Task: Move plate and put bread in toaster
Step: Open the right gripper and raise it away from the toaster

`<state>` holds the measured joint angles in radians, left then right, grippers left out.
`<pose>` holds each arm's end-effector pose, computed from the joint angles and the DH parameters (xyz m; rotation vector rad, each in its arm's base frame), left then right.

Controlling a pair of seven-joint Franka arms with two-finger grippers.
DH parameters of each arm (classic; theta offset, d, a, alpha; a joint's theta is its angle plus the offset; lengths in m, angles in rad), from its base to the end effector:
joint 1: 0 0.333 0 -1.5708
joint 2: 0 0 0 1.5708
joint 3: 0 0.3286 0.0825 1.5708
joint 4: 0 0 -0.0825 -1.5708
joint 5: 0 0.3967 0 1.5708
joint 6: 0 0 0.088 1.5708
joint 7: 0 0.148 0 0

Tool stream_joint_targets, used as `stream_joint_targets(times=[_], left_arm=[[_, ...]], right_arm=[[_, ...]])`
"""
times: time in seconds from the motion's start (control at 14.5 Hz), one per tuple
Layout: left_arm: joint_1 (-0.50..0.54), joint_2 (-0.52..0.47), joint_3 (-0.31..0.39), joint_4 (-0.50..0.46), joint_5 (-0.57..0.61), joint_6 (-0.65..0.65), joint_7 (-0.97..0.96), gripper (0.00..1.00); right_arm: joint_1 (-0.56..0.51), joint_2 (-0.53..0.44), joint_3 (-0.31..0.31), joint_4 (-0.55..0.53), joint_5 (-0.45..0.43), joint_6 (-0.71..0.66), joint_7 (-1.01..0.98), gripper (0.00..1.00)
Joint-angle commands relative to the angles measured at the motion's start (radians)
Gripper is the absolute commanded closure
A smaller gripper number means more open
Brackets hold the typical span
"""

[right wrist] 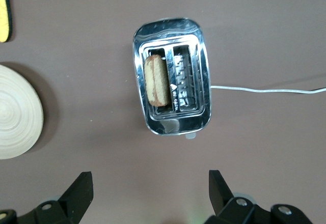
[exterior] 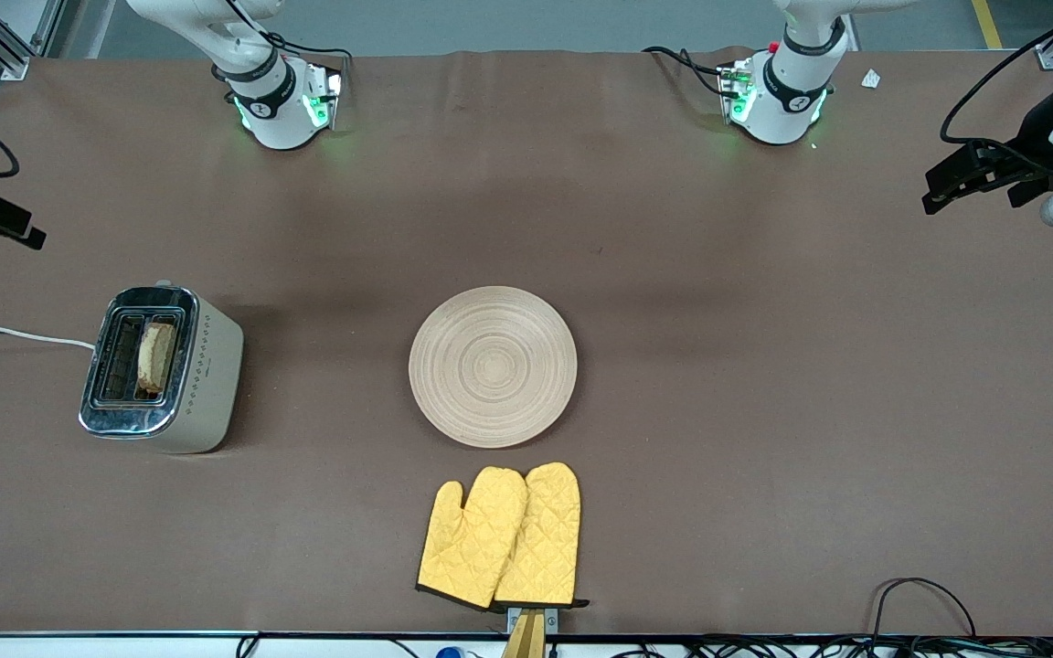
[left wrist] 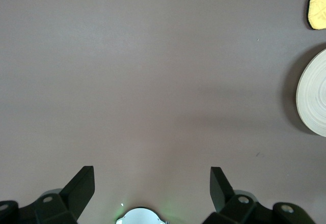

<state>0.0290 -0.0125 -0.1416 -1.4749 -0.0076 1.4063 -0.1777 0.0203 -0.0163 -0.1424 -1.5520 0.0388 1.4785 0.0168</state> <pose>0.5398 -0.0628 0.6348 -3.1363 -0.1006 0.0886 0.5467 -0.0616 0.6065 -3.0892 0.2109 0.0854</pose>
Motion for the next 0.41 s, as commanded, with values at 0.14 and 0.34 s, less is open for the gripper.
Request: stream_joint_targets(times=[0.14,0.34], left_arm=[[-0.001,-0.011,0.003,0.002,-0.006,0.003,0.006,0.0],[-0.004,-0.011,0.002,0.008,-0.003,0.003,0.001,0.0]], right_arm=[[0.021,-0.079,0.021,-0.077,0.024,0.002,0.045,0.0],[0.021,-0.077,0.021,-0.077,0.023,0.0,0.043,0.0]])
